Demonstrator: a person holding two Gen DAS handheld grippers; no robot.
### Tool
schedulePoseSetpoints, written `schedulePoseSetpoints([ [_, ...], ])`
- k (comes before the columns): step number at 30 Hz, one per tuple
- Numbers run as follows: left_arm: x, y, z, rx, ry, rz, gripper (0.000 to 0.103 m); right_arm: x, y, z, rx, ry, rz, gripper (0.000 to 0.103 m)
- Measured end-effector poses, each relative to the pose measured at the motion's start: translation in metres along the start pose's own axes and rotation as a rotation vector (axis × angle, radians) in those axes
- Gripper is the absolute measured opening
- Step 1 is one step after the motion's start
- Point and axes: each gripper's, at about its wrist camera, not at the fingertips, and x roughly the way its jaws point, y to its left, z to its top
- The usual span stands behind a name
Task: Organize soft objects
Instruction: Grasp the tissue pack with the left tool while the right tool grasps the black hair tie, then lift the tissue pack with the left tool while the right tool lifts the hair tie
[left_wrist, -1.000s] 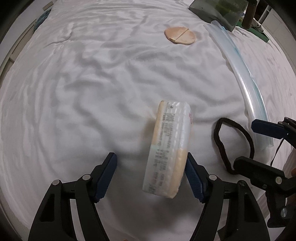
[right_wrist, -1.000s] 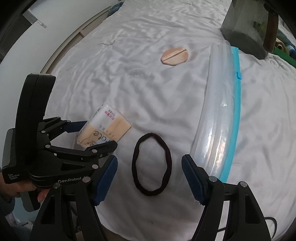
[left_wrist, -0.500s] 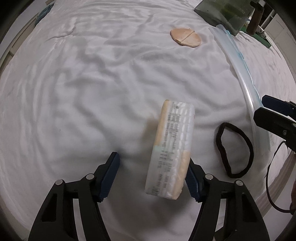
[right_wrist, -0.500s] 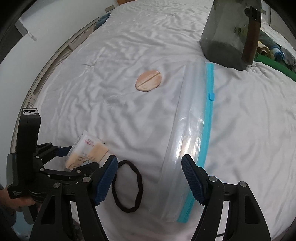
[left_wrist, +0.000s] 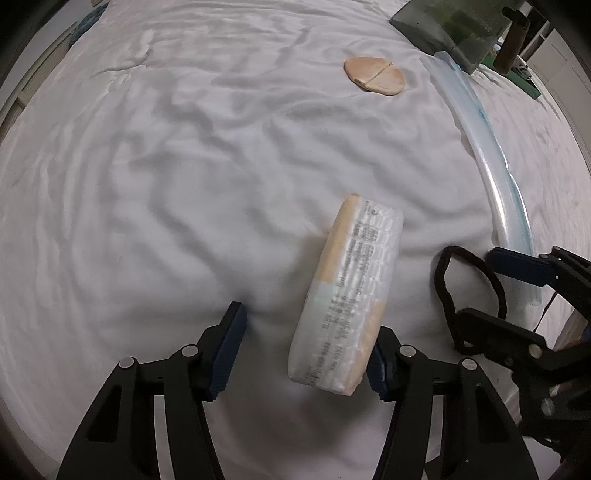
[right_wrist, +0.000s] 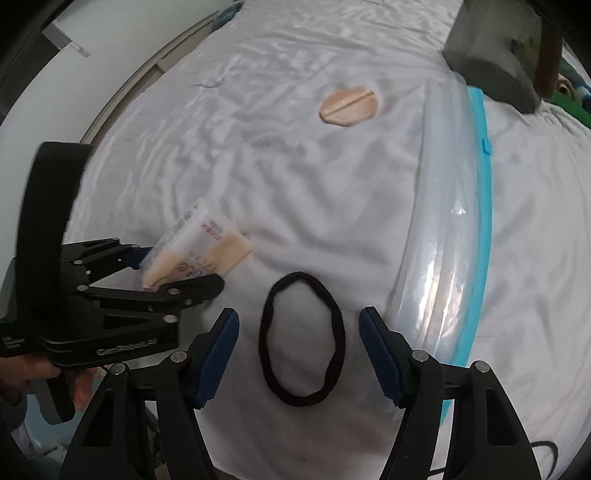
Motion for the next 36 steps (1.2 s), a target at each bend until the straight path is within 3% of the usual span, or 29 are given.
schedulePoseSetpoints([
  [4,-0.001,0.005,0.000,-0.005,0.002,-0.014,0.054,0.007,0.001,0.000,-0.003,0.014,-0.003,0.057],
  [6,-0.004,0.008,0.001,-0.013,0.004,-0.030,0.051,0.010,0.003,0.001,-0.001,0.016,0.001,0.044],
  [13,-0.010,0.014,0.002,-0.025,0.004,-0.058,0.042,0.018,0.005,0.001,0.002,0.031,0.010,0.021],
  [15,-0.012,0.015,0.002,-0.020,0.004,-0.058,0.036,0.020,0.007,0.003,-0.001,0.041,0.021,0.007],
  [16,-0.013,0.014,0.003,-0.020,0.004,-0.062,0.031,0.022,0.007,0.003,-0.001,0.044,0.027,0.006],
  [22,-0.018,0.007,0.003,-0.022,-0.006,-0.048,0.023,0.019,0.003,0.003,0.009,0.033,0.078,0.004],
  [36,-0.040,0.001,-0.003,-0.071,-0.025,-0.008,0.022,-0.001,0.003,0.003,-0.012,-0.016,0.106,0.003],
])
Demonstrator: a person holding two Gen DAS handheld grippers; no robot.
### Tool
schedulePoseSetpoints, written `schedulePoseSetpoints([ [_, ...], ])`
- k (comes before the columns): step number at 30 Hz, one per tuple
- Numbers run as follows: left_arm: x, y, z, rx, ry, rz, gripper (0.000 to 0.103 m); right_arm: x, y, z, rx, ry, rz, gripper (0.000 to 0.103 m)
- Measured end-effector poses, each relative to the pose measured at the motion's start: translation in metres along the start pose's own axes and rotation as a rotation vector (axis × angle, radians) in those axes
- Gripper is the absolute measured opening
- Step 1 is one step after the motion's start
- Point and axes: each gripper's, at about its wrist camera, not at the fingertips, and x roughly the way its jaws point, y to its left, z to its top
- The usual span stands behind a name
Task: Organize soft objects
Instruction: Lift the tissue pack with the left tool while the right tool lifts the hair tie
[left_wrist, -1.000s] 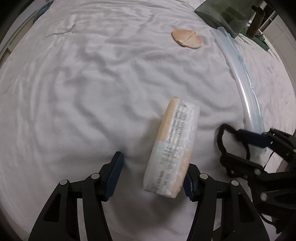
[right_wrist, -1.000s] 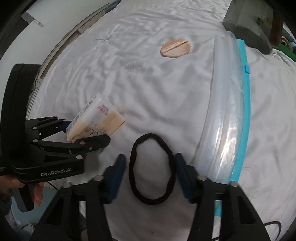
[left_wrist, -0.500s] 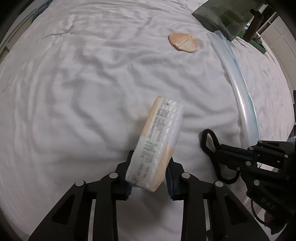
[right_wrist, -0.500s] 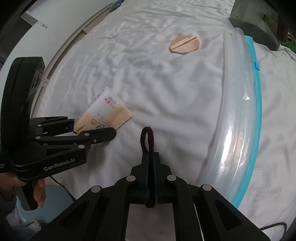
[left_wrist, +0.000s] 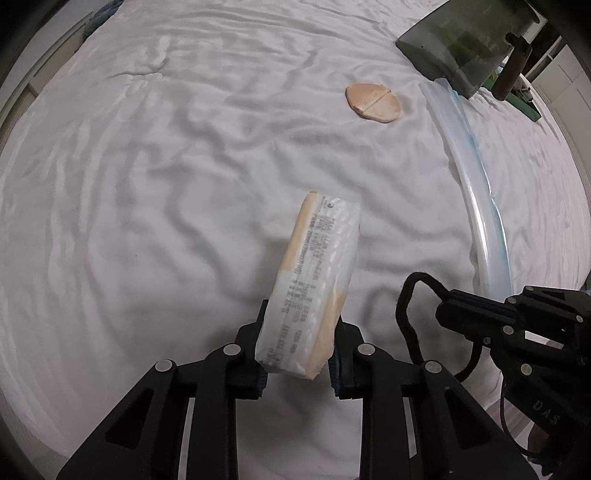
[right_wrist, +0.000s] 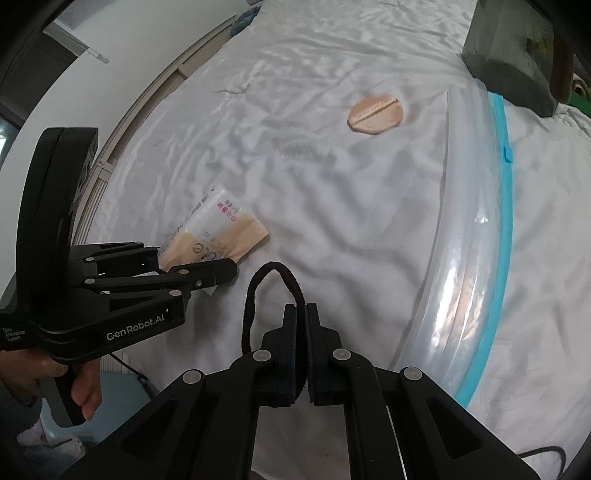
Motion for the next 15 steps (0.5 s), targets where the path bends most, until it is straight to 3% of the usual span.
schedulePoseSetpoints([
  [15,-0.033,-0.032,0.012,0.002,-0.045,0.052,0.022,-0.036,-0.003,0.005,-0.030,-0.042,0.015,0.003],
])
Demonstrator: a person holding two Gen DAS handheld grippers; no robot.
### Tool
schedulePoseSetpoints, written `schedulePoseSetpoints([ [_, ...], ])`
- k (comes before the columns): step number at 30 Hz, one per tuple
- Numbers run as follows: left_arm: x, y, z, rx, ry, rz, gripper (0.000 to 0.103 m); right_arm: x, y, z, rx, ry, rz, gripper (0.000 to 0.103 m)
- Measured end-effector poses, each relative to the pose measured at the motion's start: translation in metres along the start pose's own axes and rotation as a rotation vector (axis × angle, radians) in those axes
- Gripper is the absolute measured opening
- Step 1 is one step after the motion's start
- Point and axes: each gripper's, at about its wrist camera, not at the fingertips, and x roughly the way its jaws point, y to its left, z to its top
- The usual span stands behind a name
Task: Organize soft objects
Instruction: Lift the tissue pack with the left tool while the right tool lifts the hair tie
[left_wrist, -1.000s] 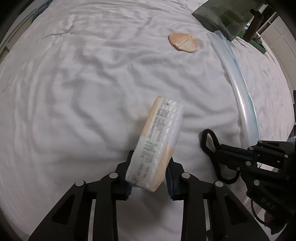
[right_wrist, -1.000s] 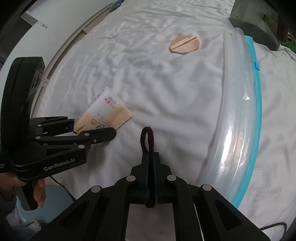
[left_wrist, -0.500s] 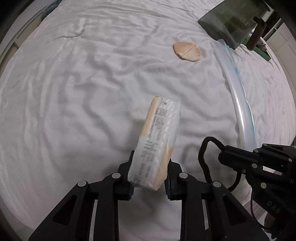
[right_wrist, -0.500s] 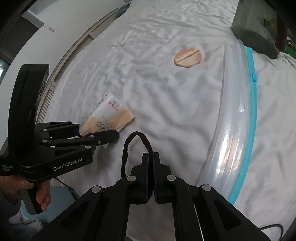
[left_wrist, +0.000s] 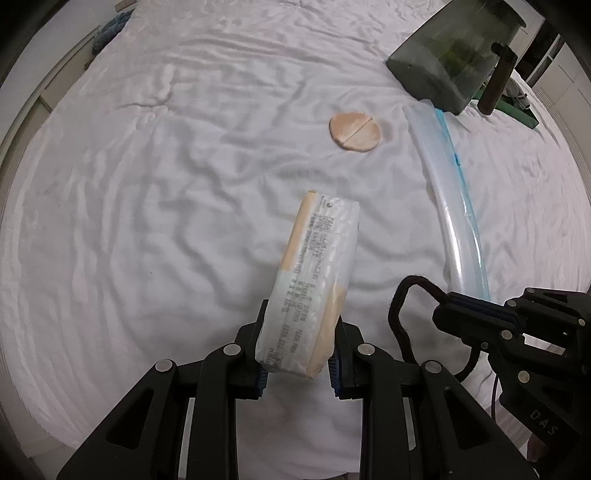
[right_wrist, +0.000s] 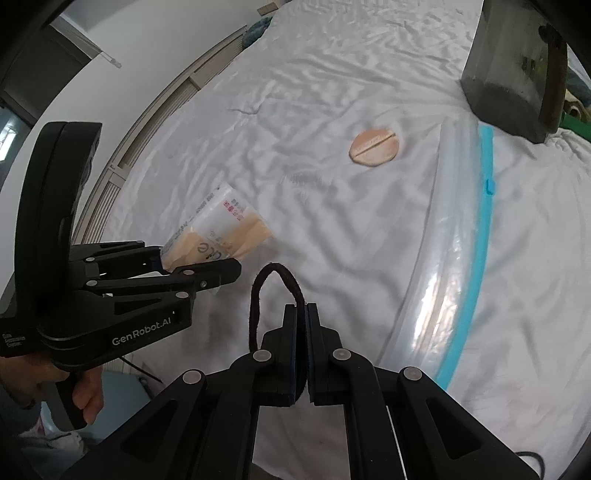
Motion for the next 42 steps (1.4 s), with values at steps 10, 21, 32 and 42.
schedulePoseSetpoints([
  [10,-0.026,-0.020,0.008,-0.003,-0.025,0.016,0.022,-0.047,-0.006,0.011,-0.033,-0.028,-0.009,0.003],
  [21,-0.056,-0.064,0.030,0.018,-0.058,-0.003,0.022,-0.109,-0.027,0.016,-0.045,-0.071,-0.053,0.003],
  [32,-0.072,-0.131,0.041,0.079,-0.060,-0.044,0.022,-0.168,-0.063,0.007,-0.004,-0.104,-0.119,0.003],
  [42,-0.076,-0.200,0.058,0.141,-0.073,-0.086,0.022,-0.221,-0.101,-0.014,0.045,-0.126,-0.227,0.003],
])
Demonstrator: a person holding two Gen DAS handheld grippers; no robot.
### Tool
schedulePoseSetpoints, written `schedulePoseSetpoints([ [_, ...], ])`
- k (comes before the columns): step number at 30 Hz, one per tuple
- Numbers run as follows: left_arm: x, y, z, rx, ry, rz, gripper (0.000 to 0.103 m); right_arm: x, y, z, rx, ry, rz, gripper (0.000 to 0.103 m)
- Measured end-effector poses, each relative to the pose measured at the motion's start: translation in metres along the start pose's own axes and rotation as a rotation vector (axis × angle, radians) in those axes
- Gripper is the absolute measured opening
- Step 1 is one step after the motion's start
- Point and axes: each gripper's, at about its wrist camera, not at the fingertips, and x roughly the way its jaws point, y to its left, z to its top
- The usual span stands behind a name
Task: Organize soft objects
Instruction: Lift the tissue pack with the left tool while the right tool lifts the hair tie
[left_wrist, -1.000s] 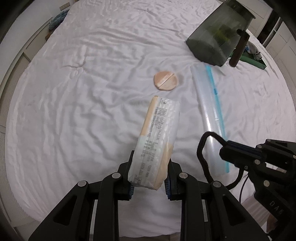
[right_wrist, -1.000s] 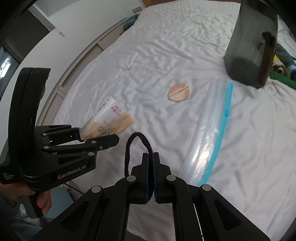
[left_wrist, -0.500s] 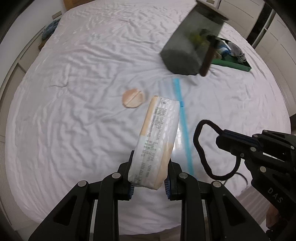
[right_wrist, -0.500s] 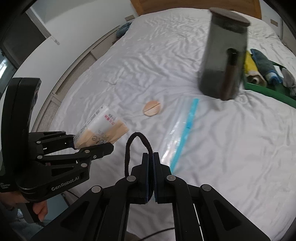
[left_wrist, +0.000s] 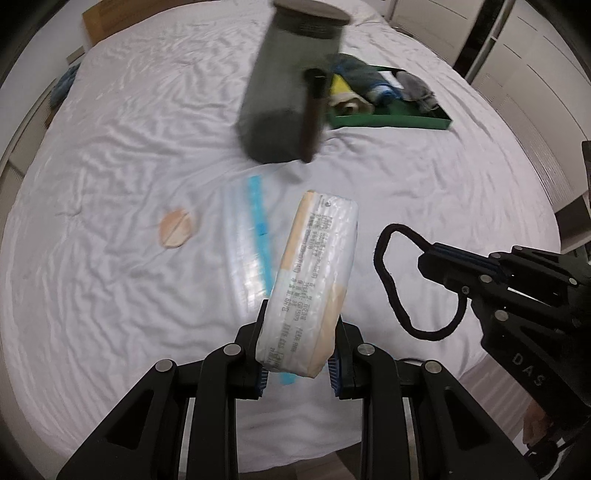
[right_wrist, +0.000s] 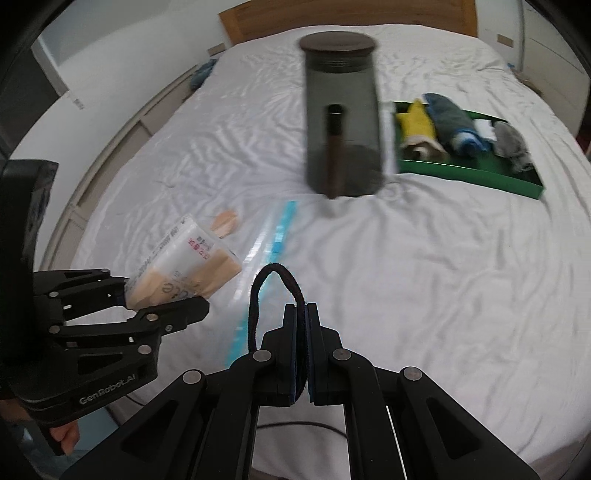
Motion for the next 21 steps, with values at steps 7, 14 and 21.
schedulePoseSetpoints([
  [7,0.010,-0.054,0.026,0.046,-0.018,-0.044,0.022,-0.028,-0.038,0.000,0.035,-0.029,-0.095,0.003],
  [14,0.020,-0.097,0.060,0.060,-0.049,-0.084,0.022,-0.051,-0.080,0.009,0.073,-0.062,-0.162,0.003],
  [21,0.033,-0.131,0.106,0.034,-0.076,-0.107,0.022,-0.064,-0.117,0.029,0.094,-0.105,-0.206,0.003],
])
